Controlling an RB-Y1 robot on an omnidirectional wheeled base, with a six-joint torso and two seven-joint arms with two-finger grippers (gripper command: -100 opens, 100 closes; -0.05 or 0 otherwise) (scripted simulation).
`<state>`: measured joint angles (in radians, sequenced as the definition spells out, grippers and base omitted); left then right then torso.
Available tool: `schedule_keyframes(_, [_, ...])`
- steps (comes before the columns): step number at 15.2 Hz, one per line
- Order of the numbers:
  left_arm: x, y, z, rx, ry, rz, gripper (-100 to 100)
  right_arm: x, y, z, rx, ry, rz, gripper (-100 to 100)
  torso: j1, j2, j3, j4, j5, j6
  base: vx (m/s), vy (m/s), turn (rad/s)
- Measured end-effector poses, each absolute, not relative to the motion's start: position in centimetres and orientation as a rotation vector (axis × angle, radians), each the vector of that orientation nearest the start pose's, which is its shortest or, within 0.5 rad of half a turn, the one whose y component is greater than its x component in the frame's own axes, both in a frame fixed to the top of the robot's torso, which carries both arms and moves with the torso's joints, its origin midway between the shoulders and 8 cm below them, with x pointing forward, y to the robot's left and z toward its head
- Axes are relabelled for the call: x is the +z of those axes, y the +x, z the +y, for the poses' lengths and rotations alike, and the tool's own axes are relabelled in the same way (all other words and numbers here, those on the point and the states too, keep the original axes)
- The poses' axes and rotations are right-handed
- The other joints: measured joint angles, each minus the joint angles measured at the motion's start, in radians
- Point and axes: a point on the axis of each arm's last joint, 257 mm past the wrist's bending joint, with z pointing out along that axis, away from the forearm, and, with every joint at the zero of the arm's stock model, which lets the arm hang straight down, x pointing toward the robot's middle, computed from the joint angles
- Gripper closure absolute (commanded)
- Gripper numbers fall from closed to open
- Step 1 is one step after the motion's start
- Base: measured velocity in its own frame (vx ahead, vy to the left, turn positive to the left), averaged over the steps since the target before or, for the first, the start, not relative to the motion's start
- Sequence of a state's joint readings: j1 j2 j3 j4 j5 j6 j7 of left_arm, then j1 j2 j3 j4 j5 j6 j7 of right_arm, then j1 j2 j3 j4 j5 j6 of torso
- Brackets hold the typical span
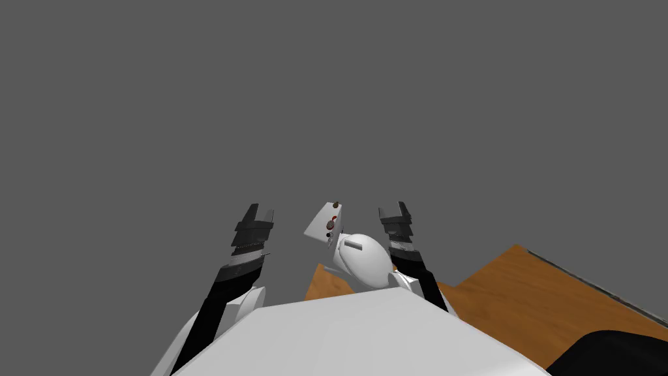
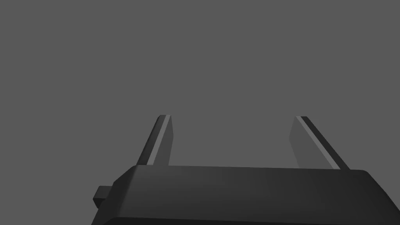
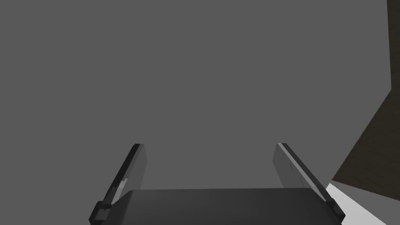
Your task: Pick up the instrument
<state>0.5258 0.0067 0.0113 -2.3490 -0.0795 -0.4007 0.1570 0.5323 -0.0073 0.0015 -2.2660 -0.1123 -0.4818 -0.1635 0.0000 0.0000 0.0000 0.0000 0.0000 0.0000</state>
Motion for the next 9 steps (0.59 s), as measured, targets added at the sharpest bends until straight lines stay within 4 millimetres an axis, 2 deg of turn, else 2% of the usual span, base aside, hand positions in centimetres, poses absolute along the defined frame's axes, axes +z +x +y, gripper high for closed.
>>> schedule_keyframes(9, [2.7, 34.6, 27.7, -1.359, -0.712, 0.655, 0, -1.8, 35.7, -29.8, 1.585, 0.931, 0.648, -100, -0.002, 0.000, 0.000, 0.000, 0.000, 0.000, 0.000, -0.019, 0.138])
